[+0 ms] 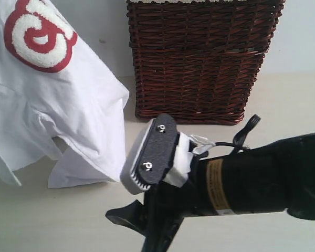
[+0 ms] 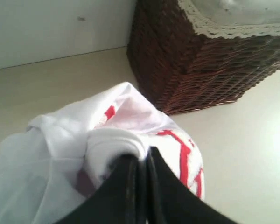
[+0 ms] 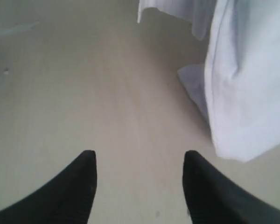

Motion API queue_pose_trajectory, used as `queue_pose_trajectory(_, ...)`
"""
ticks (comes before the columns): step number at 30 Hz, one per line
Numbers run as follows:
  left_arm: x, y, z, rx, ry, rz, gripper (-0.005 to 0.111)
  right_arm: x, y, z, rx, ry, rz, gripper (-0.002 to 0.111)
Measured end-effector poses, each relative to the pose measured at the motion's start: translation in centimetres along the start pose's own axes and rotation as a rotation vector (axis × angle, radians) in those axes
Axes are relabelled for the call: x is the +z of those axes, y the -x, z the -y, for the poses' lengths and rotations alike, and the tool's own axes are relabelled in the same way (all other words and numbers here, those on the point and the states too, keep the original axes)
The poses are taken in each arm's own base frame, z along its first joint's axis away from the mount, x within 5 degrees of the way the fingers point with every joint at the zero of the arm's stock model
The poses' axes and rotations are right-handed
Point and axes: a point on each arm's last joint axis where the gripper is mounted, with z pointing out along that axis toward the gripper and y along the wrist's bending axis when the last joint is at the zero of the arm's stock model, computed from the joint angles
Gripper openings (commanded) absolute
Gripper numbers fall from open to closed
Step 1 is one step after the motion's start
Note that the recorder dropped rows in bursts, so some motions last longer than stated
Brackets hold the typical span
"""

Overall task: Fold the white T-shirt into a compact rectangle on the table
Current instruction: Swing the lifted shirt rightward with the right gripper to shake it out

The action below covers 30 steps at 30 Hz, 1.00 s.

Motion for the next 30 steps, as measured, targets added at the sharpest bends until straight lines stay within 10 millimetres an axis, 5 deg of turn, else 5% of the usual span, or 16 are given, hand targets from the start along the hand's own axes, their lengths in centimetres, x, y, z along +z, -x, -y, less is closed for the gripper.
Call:
queue_pose_trajectory(6,0.0,0.0,0.2,-0.008,-0.020,0.003,0.000,3.5,1.0,0.4,0.011,-0.103,0.011,0.057)
queue_pose_trajectory(12,0.0,0.0,0.2,-0.004,-0.020,0.003,0.000,6.9,-0.1,2.0,0.099,-0.196,-0.058,0.054)
queue_pose_trajectory(16,0.0,0.1,0.2,0.003,-0.020,0.005,0.000,8.0,-0.2,3.2,0.170,-0.289,-0.081,0.035)
queue_pose_trajectory(20,0.0,0.1,0.2,0.003,-0.020,0.005,0.000,8.0,0.0,4.2,0.159,-0.377,-0.110,0.001)
queue_pose_trajectory(25,-0.1,0.0,0.2,0.012,-0.020,0.006,0.000,7.5,-0.4,4.8,0.061,-0.451,-0.201,0.000)
queue_pose_trajectory(30,-1.4,0.2,0.0,0.048,0.044,0.058,0.000,3.9,2.3,5.6,-0.016,-0.578,-0.183,0.000)
